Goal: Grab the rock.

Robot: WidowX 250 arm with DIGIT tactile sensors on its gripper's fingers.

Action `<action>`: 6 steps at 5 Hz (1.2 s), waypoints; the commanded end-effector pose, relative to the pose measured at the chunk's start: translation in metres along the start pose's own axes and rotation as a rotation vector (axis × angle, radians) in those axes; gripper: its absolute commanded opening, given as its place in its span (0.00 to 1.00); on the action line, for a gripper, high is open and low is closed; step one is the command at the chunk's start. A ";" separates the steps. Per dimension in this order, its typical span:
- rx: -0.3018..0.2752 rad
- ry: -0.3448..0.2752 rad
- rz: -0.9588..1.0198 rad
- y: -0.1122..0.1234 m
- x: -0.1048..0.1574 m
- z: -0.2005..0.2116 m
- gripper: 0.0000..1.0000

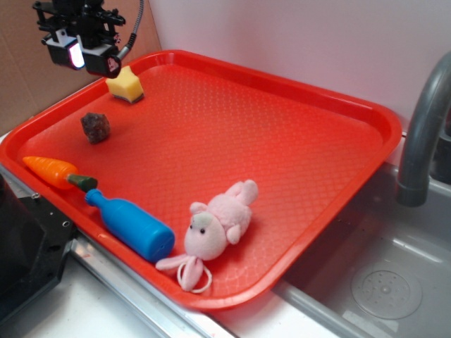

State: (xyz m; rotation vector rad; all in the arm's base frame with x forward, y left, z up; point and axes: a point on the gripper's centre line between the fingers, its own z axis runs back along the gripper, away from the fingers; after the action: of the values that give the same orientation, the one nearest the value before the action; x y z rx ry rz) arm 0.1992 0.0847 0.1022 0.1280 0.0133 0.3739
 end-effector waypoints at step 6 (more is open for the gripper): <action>-0.025 -0.044 -0.003 0.014 -0.010 -0.061 1.00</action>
State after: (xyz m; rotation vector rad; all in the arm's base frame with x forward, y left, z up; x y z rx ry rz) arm 0.1827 0.0916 0.0310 0.1038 0.0079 0.3662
